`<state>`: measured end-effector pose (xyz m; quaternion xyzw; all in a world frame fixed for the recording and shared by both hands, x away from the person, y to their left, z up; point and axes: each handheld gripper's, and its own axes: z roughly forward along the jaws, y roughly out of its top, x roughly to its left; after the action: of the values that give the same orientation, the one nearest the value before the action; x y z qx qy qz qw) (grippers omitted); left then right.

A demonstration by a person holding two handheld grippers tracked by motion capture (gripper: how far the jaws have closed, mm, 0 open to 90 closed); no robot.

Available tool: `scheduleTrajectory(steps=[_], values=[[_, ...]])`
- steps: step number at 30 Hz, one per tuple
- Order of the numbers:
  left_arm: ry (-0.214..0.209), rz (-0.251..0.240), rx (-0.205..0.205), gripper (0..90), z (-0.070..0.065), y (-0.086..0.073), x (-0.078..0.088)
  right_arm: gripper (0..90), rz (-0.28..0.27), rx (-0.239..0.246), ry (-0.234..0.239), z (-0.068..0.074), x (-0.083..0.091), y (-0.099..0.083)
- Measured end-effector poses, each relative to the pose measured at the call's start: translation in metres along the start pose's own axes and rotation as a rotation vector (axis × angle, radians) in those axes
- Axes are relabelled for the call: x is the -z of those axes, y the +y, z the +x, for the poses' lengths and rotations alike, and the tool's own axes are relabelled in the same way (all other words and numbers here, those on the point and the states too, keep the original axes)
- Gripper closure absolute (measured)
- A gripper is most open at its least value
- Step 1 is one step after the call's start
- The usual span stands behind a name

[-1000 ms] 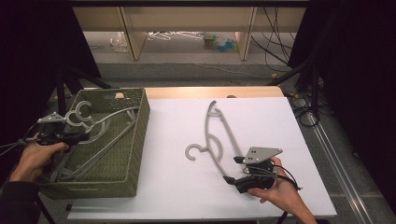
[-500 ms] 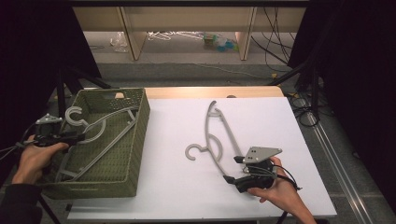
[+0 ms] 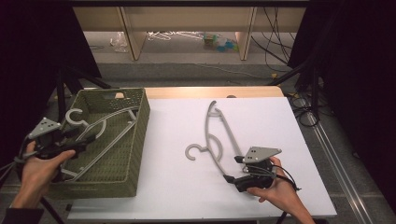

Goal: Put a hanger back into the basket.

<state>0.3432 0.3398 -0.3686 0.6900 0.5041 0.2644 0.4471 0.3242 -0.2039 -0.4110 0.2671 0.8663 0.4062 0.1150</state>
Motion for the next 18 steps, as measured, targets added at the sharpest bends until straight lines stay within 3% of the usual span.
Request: scheduleTrajectory(steps=[4, 9, 13, 18], values=[[-0.064, -0.049, 0.021, 24.7, -0.027, -0.005, -0.002, 26.5, -0.004, -0.009, -0.006, -0.001, -0.002, -0.002], [-0.153, -0.089, 0.006, 21.7, -0.069, -0.009, 0.0, 26.3, -0.001, -0.014, -0.017, -0.003, -0.007, -0.005], [-0.186, -0.102, -0.048, 21.7, -0.106, -0.017, 0.001, 26.1, 0.013, -0.026, -0.019, -0.005, -0.011, -0.008], [-0.266, -0.102, -0.102, 21.5, -0.133, -0.029, -0.002, 25.9, 0.009, -0.023, -0.021, -0.004, -0.01, -0.008]])
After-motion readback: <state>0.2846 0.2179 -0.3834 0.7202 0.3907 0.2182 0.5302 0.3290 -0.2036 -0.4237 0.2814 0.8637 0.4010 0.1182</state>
